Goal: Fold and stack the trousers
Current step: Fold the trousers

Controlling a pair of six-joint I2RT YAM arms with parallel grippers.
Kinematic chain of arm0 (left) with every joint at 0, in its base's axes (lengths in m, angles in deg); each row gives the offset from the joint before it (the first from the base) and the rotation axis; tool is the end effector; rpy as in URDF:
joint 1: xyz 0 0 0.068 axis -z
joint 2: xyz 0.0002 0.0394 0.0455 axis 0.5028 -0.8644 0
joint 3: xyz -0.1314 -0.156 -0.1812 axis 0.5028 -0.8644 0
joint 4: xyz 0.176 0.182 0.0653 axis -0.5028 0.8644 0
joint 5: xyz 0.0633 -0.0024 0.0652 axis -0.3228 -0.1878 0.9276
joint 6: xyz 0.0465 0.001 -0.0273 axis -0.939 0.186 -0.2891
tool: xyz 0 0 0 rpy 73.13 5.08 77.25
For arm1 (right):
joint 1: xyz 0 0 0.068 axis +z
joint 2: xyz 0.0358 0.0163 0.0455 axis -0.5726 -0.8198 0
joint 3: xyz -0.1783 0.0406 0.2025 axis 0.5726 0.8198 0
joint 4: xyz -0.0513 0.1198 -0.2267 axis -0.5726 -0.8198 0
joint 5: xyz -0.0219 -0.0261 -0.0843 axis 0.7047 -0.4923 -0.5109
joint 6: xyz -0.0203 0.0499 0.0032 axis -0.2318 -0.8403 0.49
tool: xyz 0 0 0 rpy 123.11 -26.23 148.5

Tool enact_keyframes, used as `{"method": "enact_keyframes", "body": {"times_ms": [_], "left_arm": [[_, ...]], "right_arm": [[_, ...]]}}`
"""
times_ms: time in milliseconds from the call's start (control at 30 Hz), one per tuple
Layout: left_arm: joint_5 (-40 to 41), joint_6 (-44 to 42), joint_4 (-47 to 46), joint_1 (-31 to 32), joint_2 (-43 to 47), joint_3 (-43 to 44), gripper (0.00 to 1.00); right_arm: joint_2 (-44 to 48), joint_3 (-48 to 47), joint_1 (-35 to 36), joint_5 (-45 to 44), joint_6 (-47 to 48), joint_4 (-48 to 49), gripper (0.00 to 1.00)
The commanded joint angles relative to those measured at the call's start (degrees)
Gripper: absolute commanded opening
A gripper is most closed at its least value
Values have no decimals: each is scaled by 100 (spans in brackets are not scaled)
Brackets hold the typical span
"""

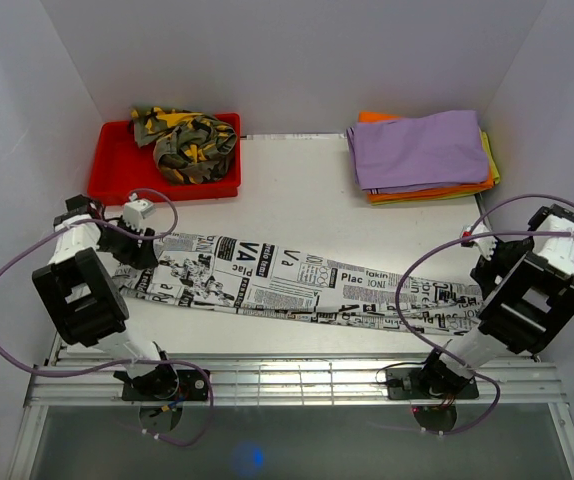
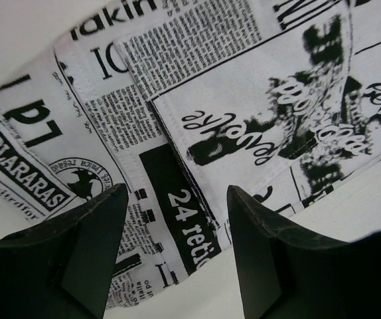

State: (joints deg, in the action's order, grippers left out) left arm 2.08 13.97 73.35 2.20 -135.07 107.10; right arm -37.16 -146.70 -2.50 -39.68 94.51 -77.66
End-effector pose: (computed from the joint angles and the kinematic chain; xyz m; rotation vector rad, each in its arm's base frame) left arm 0.2684 0.1184 0.2202 0.6988 2.4356 -0.4733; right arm 0.2123 -0.1506 0.2404 -1.4966 2.4593 0.1160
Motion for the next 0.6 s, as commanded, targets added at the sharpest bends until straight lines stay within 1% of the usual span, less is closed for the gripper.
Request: {"method": "enact_keyframes", "body": {"times_ms": [0, 100, 200, 233, 300, 333, 400, 433, 500, 533, 567], "left_arm": [[800, 334, 51, 83, -335, 73, 72], [1256, 430, -63, 83, -555, -24, 70], [1433, 509, -81, 83, -695, -50, 69], [1460, 544, -81, 83, -730, -50, 69], [1521, 641, -81, 83, -845, -33, 68], [1548, 676, -81, 74, -871, -24, 68], [1609, 755, -90, 74, -1002, -33, 66], [1688, 782, -90, 74, -1038, -33, 65], [1759, 861, -142, 65, -1152, -76, 64], [1794, 905, -169, 39, -1187, -85, 63], [1812, 957, -212, 30, -1214, -94, 63]], "right_arm": [[-617, -489, 69, -668, -253, -251, 91], [-724, -244, 130, -1019, -193, -5, 91], [-750, 46, 174, -1362, -43, 180, 83], [-777, 82, 183, -1416, -34, 206, 75], [-864, 82, 210, -1513, -34, 172, 65], [-891, 47, 218, -1531, -25, 128, 50], [-1005, -93, 219, -1522, -34, -48, 35], [-1040, -285, 219, -1522, -60, -135, 22], [-1145, -506, 219, -1513, -69, -443, 12], [-1163, -707, 227, -1513, -69, -531, 8], [-1172, -796, 236, -1496, -52, -645, 8]]}}
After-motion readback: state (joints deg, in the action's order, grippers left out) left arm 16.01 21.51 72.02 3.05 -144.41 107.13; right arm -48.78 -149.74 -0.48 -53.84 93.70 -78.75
